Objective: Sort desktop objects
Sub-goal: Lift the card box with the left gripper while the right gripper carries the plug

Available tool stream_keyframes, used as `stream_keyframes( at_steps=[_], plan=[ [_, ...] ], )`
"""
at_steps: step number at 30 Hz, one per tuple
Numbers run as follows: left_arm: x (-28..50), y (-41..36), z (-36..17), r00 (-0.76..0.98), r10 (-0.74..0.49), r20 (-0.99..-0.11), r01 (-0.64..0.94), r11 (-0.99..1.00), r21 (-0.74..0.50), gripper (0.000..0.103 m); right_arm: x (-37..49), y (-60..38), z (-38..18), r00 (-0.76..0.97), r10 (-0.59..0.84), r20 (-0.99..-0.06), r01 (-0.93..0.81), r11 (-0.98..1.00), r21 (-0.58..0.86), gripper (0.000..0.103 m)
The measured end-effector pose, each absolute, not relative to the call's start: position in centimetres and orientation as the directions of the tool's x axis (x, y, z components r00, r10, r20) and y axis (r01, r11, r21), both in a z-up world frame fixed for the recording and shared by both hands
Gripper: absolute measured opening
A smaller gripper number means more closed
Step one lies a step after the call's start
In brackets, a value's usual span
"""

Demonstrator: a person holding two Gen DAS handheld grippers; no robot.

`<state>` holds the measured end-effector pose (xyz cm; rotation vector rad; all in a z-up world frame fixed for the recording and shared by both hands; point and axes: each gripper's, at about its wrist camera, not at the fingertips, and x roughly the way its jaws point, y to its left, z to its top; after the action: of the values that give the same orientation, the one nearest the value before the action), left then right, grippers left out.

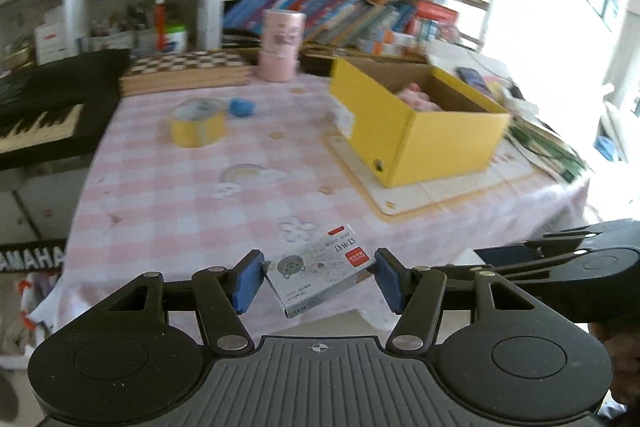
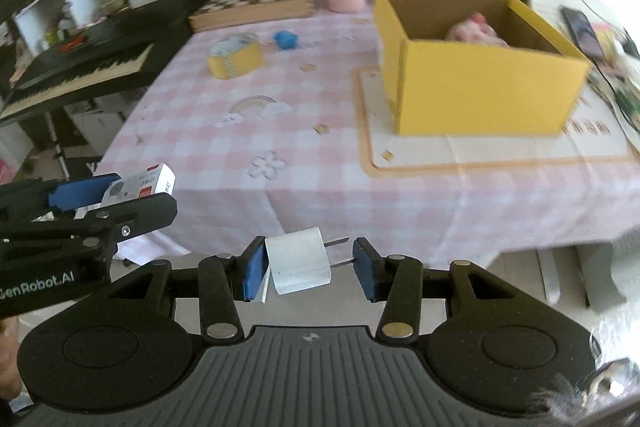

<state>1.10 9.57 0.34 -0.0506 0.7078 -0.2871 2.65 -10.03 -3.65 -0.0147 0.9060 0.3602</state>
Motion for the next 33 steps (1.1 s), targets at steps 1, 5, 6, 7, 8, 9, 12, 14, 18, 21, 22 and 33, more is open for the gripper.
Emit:
stream_keyframes(
  at_steps=[1,5,6,7,8,9,12,14,18,21,22,33],
  plan=[
    [1.1,9.2,0.4,0.718,-0.288,-0.633,0.259,0.956,-0.141,0.06,2.4,-10.5,-3.8,0.564,0.29,-0.773,-0.295,0.945,0.139,0.043],
    [1.9,7.4,0.0,0.685,-0.325,-0.652,0.309,0.94,-0.144,0.06,1.8,-12.5,-4.1,0.571,0.253,-0.781,-0.226,0.963,0.147,0.044],
    [2.1,6.9,-0.1,0.676,-0.336,-0.656,0.326,0.934,-0.142,0.06,1.7,-13.0,-4.3,0.573,0.245,-0.782,-0.21,0.966,0.149,0.043],
    [2.2,6.2,-0.2,0.669,-0.345,-0.658,0.344,0.929,-0.138,0.06,1.6,-13.5,-4.3,0.576,0.237,-0.783,-0.195,0.969,0.15,0.043],
    [2.3,5.7,-0.2,0.665,-0.355,-0.658,0.36,0.923,-0.135,0.06,1.5,-14.0,-4.4,0.577,0.23,-0.784,-0.181,0.972,0.151,0.044],
    [2.3,5.0,-0.2,0.66,-0.366,-0.656,0.378,0.917,-0.131,0.06,1.5,-14.6,-4.6,0.576,0.222,-0.786,-0.166,0.974,0.153,0.044],
    [2.8,3.2,-0.1,0.651,-0.384,-0.655,0.413,0.903,-0.119,0.06,1.5,-16.2,-4.7,0.581,0.203,-0.788,-0.129,0.979,0.157,0.044],
    [3.1,2.1,-0.1,0.642,-0.394,-0.658,0.429,0.896,-0.117,0.06,1.6,-17.3,-4.9,0.581,0.194,-0.791,-0.101,0.981,0.167,0.044],
    [4.0,0.3,-0.3,0.628,-0.398,-0.669,0.44,0.89,-0.117,0.06,2.3,-19.4,-5.0,0.581,0.186,-0.792,-0.07,0.981,0.179,0.043],
    [5.0,-1.1,-0.3,0.624,-0.394,-0.675,0.435,0.892,-0.12,0.06,3.4,-20.8,-5.1,0.575,0.187,-0.797,-0.062,0.981,0.185,0.043],
    [5.3,-1.5,-0.2,0.624,-0.393,-0.675,0.434,0.893,-0.118,0.06,3.8,-21.2,-5.1,0.574,0.188,-0.797,-0.063,0.981,0.185,0.044],
    [9.2,-7.6,0.5,0.644,-0.375,-0.667,0.43,0.898,-0.091,0.06,8.6,-26.9,-4.8,0.576,0.21,-0.79,-0.089,0.977,0.195,0.044]
  ],
)
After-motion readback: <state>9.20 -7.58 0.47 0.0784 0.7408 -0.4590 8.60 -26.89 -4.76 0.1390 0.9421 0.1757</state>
